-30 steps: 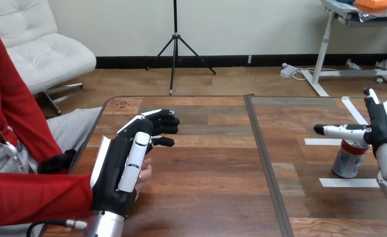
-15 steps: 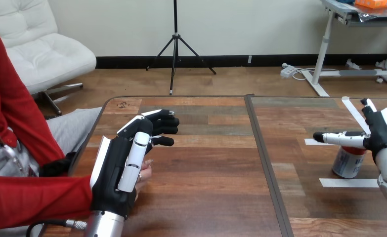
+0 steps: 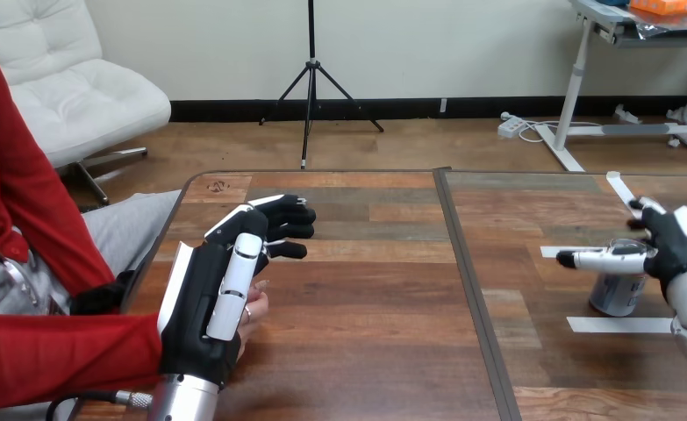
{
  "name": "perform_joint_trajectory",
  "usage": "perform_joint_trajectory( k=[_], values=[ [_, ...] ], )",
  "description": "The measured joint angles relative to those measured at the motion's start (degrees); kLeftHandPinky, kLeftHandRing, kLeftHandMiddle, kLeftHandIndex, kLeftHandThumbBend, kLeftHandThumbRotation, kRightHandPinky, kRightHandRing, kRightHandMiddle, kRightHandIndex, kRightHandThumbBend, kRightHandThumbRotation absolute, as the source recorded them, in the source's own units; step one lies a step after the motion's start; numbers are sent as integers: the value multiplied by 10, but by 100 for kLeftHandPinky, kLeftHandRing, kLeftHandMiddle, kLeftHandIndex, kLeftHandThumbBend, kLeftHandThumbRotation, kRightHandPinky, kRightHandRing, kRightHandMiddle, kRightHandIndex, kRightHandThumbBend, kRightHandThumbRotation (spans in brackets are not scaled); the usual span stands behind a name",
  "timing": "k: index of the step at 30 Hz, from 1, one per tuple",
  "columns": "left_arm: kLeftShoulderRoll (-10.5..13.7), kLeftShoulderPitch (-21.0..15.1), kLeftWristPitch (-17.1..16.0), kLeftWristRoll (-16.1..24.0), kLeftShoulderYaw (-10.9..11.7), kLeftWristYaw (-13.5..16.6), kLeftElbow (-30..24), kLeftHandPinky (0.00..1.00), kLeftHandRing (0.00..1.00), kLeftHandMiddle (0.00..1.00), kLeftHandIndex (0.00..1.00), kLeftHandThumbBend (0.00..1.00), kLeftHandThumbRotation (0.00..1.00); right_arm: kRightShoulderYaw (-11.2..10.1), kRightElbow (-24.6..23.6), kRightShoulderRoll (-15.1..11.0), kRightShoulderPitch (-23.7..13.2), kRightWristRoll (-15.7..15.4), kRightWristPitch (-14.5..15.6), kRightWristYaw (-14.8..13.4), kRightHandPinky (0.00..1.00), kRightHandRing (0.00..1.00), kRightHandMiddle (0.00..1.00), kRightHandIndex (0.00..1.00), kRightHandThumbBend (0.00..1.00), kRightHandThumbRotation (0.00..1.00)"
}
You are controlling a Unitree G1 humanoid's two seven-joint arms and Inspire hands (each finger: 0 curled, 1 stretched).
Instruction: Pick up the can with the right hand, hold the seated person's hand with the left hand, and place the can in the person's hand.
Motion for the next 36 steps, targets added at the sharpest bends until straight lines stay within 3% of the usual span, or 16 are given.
perform_joint_trajectory(
  k=[7,13,22,25,32,36],
  values=[
    [0,0,2,0,0,0,0,60,68,68,65,47,95,10,0,-2,0,-10,12,8,61,78,85,89,100,33],
    [0,0,2,0,0,0,0,60,67,67,65,47,96,16,1,-3,0,-16,23,13,57,73,79,86,100,34],
    [1,0,2,0,0,0,0,59,67,66,64,46,96,29,3,-3,1,-26,29,9,55,69,74,77,100,22],
    [1,0,2,0,0,0,0,59,66,66,64,46,96,33,3,-3,1,-31,29,6,49,62,68,74,100,16],
    [1,0,2,0,0,0,0,58,66,66,64,45,96,40,3,-2,1,-38,30,-4,50,57,62,63,99,3],
    [1,0,2,0,0,0,0,58,66,66,64,45,97,43,3,-2,2,-40,30,-10,50,55,59,59,96,1]
  ],
)
